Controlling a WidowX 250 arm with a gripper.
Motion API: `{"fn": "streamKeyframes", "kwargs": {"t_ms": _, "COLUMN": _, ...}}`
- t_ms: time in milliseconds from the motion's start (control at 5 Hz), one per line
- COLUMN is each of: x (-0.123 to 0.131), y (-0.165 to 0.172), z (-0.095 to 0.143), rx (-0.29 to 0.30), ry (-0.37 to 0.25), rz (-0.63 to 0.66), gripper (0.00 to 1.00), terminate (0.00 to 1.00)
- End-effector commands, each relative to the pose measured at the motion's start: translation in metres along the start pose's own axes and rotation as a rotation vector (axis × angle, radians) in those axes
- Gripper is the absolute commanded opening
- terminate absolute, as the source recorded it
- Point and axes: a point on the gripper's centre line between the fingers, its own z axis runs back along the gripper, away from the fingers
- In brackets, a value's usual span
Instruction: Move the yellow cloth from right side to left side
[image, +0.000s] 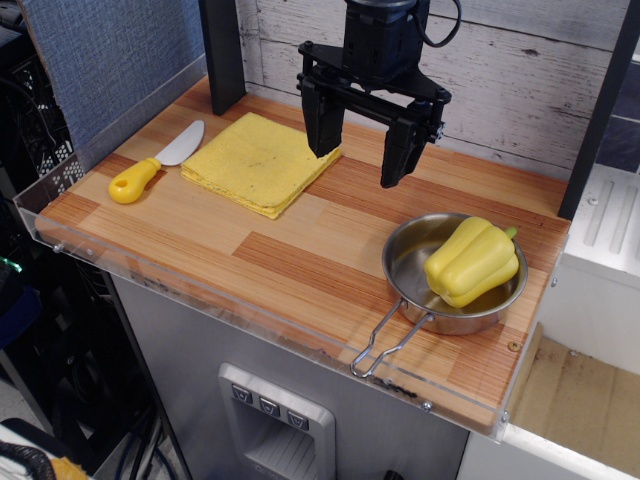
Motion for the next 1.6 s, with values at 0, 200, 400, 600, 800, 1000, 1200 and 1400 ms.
{"fn": "streamKeyframes", "kwargs": {"t_ms": 0, "x": 0.000, "y": 0.000, "z": 0.000, "rx": 0.000, "ry": 0.000, "rz": 0.000, "gripper": 1.00, "terminate": 0.00}}
{"fn": "streamKeyframes", "kwargs": {"t_ms": 200, "x": 0.003, "y": 0.031, "z": -0.006, "rx": -0.015, "ry": -0.033, "rz": 0.051, "gripper": 1.00, "terminate": 0.00}}
{"fn": "streamKeyframes", "kwargs": {"t_ms": 400, "x": 0.007, "y": 0.063, "z": -0.010, "rx": -0.006, "ry": -0.063, "rz": 0.058, "gripper": 1.00, "terminate": 0.00}}
{"fn": "streamKeyframes", "kwargs": {"t_ms": 600, "x": 0.009, "y": 0.094, "z": -0.011, "rx": -0.028, "ry": -0.096, "rz": 0.050, "gripper": 1.00, "terminate": 0.00}}
{"fn": "streamKeyframes", "kwargs": {"t_ms": 800, "x": 0.011, "y": 0.113, "z": -0.013, "rx": -0.002, "ry": -0.098, "rz": 0.042, "gripper": 1.00, "terminate": 0.00}}
{"fn": "streamKeyframes", "kwargs": {"t_ms": 1000, "x": 0.017, "y": 0.128, "z": -0.020, "rx": 0.042, "ry": -0.071, "rz": 0.049, "gripper": 1.00, "terminate": 0.00}}
{"fn": "streamKeyframes", "kwargs": {"t_ms": 1200, "x": 0.021, "y": 0.139, "z": -0.026, "rx": 0.062, "ry": -0.066, "rz": 0.067, "gripper": 1.00, "terminate": 0.00}}
{"fn": "streamKeyframes", "kwargs": {"t_ms": 1400, "x": 0.026, "y": 0.147, "z": -0.034, "rx": 0.072, "ry": -0.058, "rz": 0.090, "gripper": 1.00, "terminate": 0.00}}
